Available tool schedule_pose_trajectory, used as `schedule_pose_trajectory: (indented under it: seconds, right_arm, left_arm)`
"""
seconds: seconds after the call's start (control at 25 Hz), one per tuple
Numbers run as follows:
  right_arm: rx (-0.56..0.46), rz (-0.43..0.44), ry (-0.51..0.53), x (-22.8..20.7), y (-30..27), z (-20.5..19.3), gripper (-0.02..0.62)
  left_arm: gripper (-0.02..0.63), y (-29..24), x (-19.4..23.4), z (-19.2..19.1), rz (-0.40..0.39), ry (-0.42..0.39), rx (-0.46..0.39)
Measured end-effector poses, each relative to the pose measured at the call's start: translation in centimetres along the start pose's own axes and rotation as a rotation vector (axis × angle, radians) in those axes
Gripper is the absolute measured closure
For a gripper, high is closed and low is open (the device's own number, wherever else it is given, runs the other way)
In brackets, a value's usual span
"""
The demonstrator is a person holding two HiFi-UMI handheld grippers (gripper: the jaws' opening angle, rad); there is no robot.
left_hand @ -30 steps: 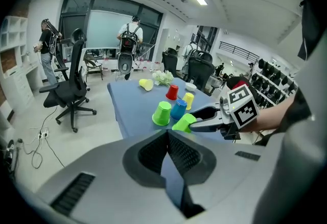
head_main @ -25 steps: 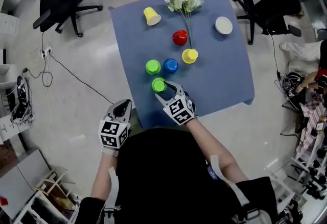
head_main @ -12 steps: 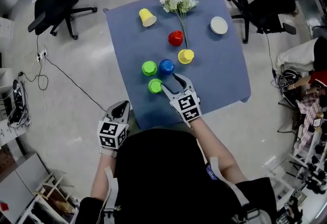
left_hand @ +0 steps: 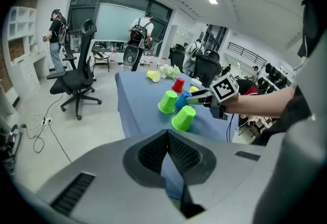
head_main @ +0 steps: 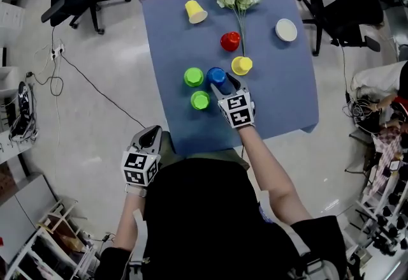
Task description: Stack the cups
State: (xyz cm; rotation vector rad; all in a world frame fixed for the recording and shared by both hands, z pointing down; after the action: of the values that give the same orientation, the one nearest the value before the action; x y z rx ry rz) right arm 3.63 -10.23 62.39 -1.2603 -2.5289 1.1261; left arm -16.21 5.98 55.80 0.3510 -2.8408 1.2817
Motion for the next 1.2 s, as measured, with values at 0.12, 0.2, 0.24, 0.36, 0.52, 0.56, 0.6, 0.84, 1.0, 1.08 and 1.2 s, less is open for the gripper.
schedule_pose_trajectory:
  seconds: [0.12,0.2,0.24,0.36,0.52,0.56,0.6,0.84,1.0,1.08,1.2]
  right_arm:
    - [0.008,-0.011,-0.003,-0.3,-0.4,0.0,0.376]
    - [0.007,-0.016,0.002,-0.3,-0.1,0.1,0.379]
    - [0.005,-0.021,-0.001,-0.2,0.3,0.1,0.379]
    - [-0.002,-0.039,-0.023,0.1,1.6,-0.3,0.379]
    - [-0.004,-0.064,-0.065,1.0,3.1,-1.7,0.379]
    - [-0.002,-0.071,-0.077,1.3,3.5,-2.1,0.379]
    - [-0.001,-0.079,-0.09,1.6,3.9,-2.6,0.379]
    - [0.004,-0.113,-0.174,3.8,5.2,-5.1,0.379]
    - [0.027,-0.122,-0.198,5.8,5.0,-6.7,0.379]
    - [0.031,-0.131,-0.212,6.4,4.7,-7.1,0.377]
    - [0.027,-0.163,-0.241,7.1,4.4,-7.3,0.374]
  left_arm:
    - [0.595,0.2,0.3,-0.3,0.0,0.004,0.002]
    - [0.595,0.1,0.3,-0.2,-0.005,0.002,0.0]
    - [0.595,0.0,0.3,-0.2,-0.012,-0.001,0.0]
    - [0.595,-0.6,0.3,0.2,-0.036,-0.022,-0.003]
    - [0.595,-1.9,0.5,1.3,-0.074,-0.075,-0.009]
    - [0.595,-2.3,0.5,1.6,-0.086,-0.089,-0.01]
    - [0.595,-2.8,0.4,2.0,-0.097,-0.102,-0.011]
    - [0.595,-5.8,0.2,3.9,-0.155,-0.196,-0.004]
    - [0.594,-8.1,-0.3,4.9,-0.204,-0.263,0.014]
    - [0.594,-9.2,-0.5,5.5,-0.223,-0.293,0.016]
    - [0.56,-11.0,-1.0,6.5,-0.255,-0.358,0.014]
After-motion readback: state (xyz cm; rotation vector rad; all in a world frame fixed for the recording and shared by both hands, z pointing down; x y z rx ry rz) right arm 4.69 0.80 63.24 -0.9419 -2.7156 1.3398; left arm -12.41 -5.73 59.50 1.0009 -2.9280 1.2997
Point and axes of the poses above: the fingertips, and each gripper's own axes: y backward along the fingers, x to its left, z out of its top, the point moved 1 cm from there along y, backward along the fingers, and after that the axes turned 14 degrees about z, right-handed, at the moved point
